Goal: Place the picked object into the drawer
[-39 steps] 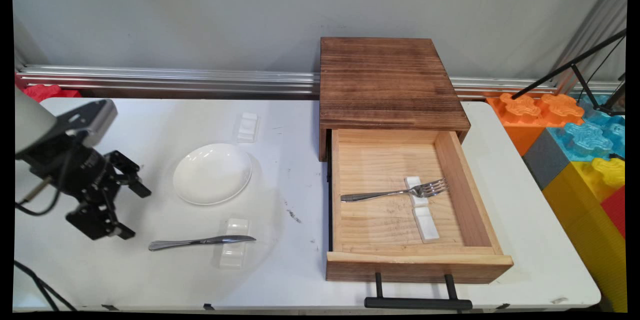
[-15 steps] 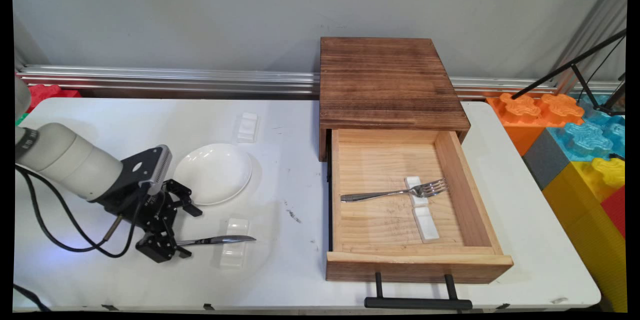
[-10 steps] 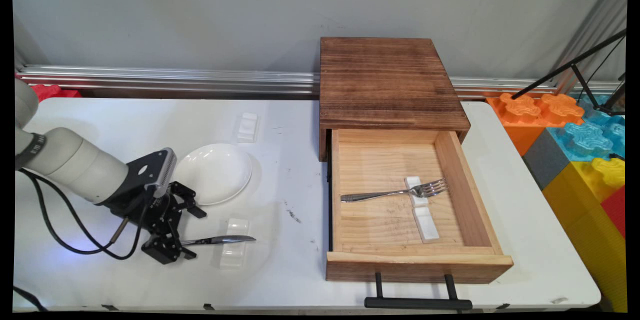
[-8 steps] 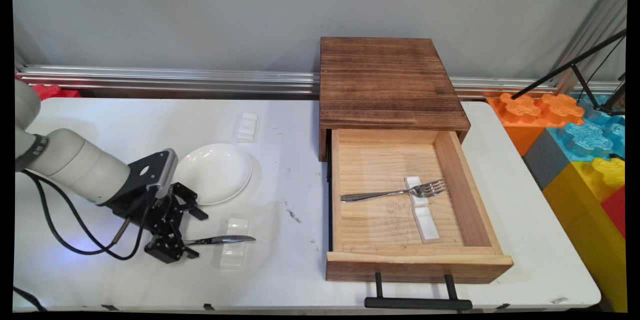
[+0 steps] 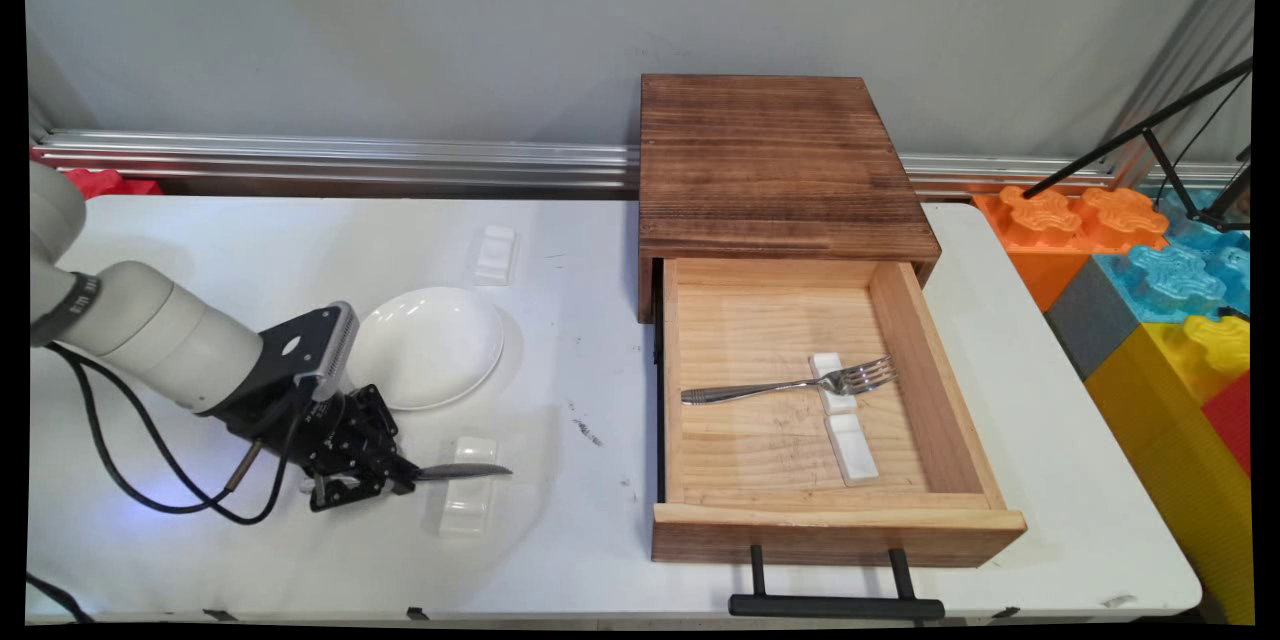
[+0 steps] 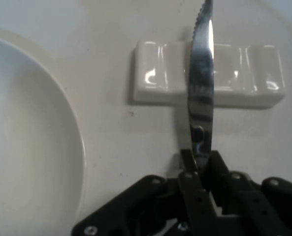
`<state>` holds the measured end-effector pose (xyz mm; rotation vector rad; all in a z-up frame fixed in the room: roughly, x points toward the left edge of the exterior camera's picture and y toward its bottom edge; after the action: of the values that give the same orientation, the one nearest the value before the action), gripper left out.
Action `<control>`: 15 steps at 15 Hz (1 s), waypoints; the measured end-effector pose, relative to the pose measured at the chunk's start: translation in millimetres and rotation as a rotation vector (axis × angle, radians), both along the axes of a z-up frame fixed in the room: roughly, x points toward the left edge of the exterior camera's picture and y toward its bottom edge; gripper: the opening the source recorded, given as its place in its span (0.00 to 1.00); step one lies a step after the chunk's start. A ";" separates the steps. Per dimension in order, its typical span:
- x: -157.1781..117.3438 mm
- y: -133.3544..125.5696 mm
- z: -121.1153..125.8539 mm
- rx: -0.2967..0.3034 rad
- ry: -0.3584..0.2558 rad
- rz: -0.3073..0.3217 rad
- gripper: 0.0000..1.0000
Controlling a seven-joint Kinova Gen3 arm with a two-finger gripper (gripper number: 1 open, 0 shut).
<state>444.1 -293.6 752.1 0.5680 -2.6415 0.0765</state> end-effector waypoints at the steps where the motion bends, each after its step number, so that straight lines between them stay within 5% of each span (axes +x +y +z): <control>1: -0.2 0.5 0.2 0.002 0.001 -0.001 0.00; 15: -7.8 -9.2 35.9 0.000 0.046 0.011 0.00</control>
<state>436.3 -302.8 788.0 0.5778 -2.5942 0.0655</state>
